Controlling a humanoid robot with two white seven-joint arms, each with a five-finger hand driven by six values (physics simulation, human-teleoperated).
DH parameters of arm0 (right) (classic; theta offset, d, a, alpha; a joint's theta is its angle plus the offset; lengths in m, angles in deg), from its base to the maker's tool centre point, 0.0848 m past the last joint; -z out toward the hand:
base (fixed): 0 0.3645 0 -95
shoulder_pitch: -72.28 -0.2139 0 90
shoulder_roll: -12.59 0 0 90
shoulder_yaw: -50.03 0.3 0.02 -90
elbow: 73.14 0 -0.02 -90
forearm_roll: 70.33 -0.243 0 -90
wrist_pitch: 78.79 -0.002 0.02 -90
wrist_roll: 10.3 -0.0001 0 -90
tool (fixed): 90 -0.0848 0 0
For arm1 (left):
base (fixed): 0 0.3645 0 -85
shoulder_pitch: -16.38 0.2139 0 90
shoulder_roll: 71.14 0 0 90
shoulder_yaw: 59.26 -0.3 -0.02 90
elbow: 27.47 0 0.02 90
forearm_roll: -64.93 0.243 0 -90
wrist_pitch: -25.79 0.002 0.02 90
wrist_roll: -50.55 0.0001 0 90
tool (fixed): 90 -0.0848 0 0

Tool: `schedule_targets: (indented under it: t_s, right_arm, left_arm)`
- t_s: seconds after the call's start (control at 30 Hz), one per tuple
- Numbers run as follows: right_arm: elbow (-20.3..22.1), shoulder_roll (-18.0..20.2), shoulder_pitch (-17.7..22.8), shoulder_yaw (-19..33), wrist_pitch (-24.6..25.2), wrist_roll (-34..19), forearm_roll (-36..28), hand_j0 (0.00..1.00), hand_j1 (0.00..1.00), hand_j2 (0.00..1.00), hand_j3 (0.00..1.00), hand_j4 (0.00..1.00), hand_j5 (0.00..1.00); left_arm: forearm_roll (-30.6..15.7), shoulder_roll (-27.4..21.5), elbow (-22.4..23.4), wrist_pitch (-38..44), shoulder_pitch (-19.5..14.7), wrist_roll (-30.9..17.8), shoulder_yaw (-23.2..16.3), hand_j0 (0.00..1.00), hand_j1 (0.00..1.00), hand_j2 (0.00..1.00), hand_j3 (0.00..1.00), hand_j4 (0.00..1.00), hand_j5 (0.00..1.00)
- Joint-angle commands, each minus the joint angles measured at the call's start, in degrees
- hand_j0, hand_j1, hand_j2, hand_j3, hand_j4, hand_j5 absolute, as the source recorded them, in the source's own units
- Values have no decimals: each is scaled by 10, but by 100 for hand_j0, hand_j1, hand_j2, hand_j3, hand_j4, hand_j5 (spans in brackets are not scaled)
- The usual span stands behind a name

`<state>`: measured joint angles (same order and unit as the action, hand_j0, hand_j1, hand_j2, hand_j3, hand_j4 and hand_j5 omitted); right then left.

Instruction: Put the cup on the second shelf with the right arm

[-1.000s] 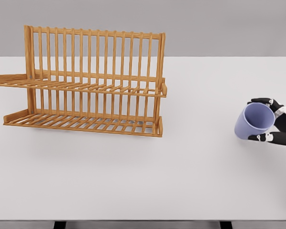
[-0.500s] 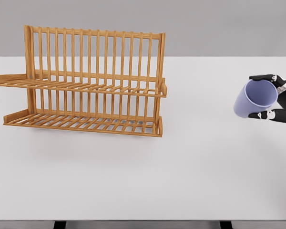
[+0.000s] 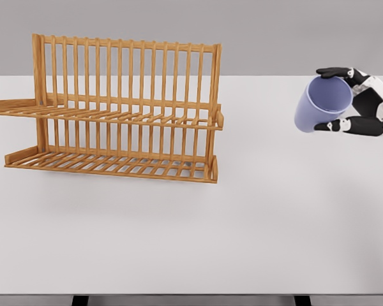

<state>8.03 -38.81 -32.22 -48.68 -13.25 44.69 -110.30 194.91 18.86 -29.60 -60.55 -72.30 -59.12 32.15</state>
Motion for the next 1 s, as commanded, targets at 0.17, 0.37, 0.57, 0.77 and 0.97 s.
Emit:
schedule_targets:
  t_s: [0.17,0.37,0.57,0.77,0.97]
  right_arm:
    - [0,-25,-34,-13,25,0,-2,66,66,66,66,66,66]
    - [0,-36,-56,-21,37,0,-2,65,65,65,65,65,65]
    - [-2,-88,-102,-22,75,0,40,63,63,63,63,63,63]
    - [-4,-113,-106,-23,84,0,64,63,63,63,63,63,63]
    - [-5,-146,-127,-30,85,0,86,63,63,63,63,63,63]
  left_arm:
    - [0,0,0,0,0,0,0,100,100,100,100,100,100]
    - [0,0,0,0,0,0,0,100,100,100,100,100,100]
    - [0,0,0,0,0,0,0,100,100,100,100,100,100]
    - [0,0,0,0,0,0,0,100,100,100,100,100,100]
    - [0,0,0,0,0,0,0,100,100,100,100,100,100]
